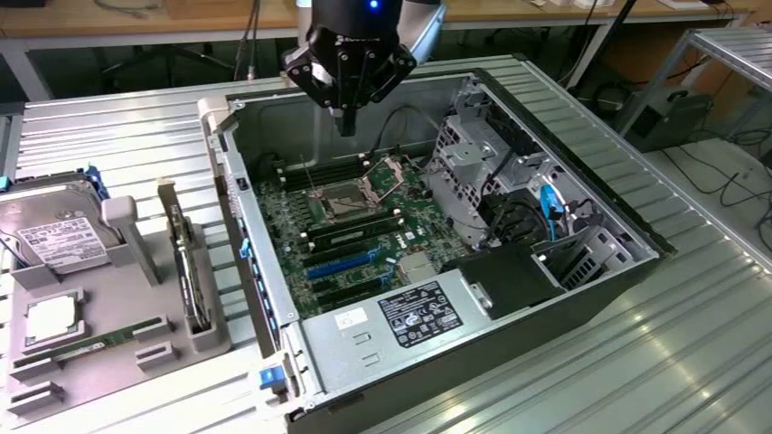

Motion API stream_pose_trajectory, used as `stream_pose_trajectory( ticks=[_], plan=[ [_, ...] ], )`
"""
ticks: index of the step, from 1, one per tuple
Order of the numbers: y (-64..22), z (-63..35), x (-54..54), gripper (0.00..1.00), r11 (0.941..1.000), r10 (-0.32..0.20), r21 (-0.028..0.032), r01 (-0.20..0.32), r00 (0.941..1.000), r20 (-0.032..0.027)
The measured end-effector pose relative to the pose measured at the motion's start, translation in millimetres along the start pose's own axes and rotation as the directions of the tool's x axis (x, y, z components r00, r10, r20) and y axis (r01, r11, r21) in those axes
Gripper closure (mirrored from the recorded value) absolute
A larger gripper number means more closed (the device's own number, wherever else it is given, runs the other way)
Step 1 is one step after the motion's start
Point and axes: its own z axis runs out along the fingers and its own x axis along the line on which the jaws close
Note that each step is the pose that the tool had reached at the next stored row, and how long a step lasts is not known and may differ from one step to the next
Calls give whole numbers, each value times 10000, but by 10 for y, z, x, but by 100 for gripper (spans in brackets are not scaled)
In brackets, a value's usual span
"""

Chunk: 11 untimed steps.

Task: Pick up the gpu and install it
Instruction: 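Reach for the gpu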

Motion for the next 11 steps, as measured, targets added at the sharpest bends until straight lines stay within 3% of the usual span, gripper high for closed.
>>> stream_pose_trajectory(
  ticks=[7,9,11],
  plan=[
    [-65,-10,271,89,10000,2,-1,-2,10000,10],
    [-101,-15,441,89,10000,2,-2,-2,10000,12],
    [-124,-19,544,89,10000,-1,-1,1,10000,12]
  ],
)
